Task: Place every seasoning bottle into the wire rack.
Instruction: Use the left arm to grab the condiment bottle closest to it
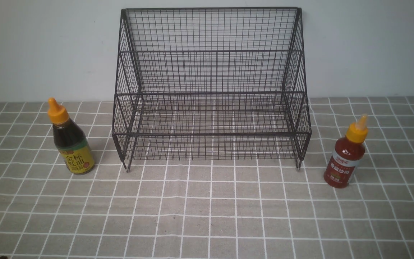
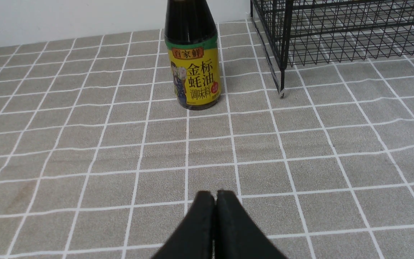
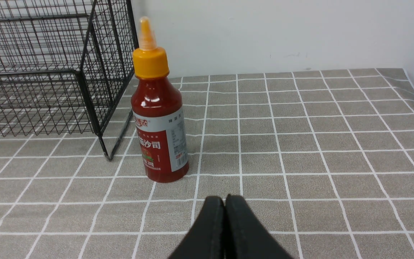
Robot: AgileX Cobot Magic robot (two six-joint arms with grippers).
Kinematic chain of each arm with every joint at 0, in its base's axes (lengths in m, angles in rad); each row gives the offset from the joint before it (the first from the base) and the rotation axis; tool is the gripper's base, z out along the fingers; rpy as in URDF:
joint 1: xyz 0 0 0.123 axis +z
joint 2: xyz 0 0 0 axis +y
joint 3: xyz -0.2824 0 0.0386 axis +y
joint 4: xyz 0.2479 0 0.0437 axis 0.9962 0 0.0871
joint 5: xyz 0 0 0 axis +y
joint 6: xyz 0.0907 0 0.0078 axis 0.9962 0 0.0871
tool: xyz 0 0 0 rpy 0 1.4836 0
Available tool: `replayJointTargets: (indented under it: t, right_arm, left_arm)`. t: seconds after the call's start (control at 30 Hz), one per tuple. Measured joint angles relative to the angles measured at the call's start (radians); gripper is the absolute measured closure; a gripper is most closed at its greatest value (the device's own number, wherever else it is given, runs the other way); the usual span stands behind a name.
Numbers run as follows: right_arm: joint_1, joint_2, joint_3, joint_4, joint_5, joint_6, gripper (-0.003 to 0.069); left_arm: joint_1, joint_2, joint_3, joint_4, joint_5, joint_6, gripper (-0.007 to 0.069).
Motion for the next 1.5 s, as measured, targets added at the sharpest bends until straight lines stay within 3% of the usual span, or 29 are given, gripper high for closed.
replayJointTargets:
  t: [0.2, 0.47, 0.77, 0.87, 0.93, 1.0, 1.07, 1.17, 1.3, 1.4, 1.5]
  right_arm:
    - [0.0, 0.0, 0.0, 0.0, 0.0, 0.0, 0.0673]
    - [0.0, 0.0, 0.0, 0.0, 0.0, 0.0, 0.0673]
    - [0.0, 0.0, 0.0, 0.0, 0.0, 0.0, 0.0673]
    - [0.0, 0.0, 0.0, 0.0, 0.0, 0.0, 0.0673]
    - [0.0, 0.0, 0.0, 0.0, 0.0, 0.0, 0.0673]
    - [0.0, 0.0, 0.0, 0.0, 0.0, 0.0, 0.0673]
    - [0.0, 0.0, 0.0, 0.0, 0.0, 0.0, 0.0673]
    - [0.0, 0.0, 0.0, 0.0, 0.0, 0.0, 0.0673]
    - [0.0, 0.0, 0.0, 0.0, 0.0, 0.0, 0.0673]
    - [0.0, 0.0, 0.0, 0.0, 0.0, -0.004, 0.0673]
    - [0.0, 0.0, 0.0, 0.0, 0.0, -0.005, 0.0673]
  left_arm:
    - [0.0, 0.0, 0.001, 0.0, -0.027, -0.007, 0.0638]
    - [0.0, 0.0, 0.001, -0.228, -0.441, -0.158, 0.0638]
    - [0.0, 0.0, 0.001, -0.272, -0.855, -0.187, 0.0638]
    - [0.0, 0.012, -0.052, -0.274, -0.886, -0.175, 0.0638]
    - [0.0, 0.062, -0.147, -0.264, -0.809, -0.163, 0.0638]
    - [0.0, 0.16, -0.29, -0.243, -0.623, -0.154, 0.0638]
    - [0.0, 0.282, -0.44, -0.228, -0.371, -0.149, 0.0638]
    - [0.0, 0.542, -0.703, -0.214, 0.127, -0.115, 0.0638]
    - [0.0, 0.887, -0.962, -0.207, 0.609, -0.009, 0.0638]
    - [0.001, 1.111, -1.144, -0.161, 0.775, 0.063, 0.0638]
    - [0.022, 1.297, -1.299, -0.105, 0.839, 0.057, 0.0638]
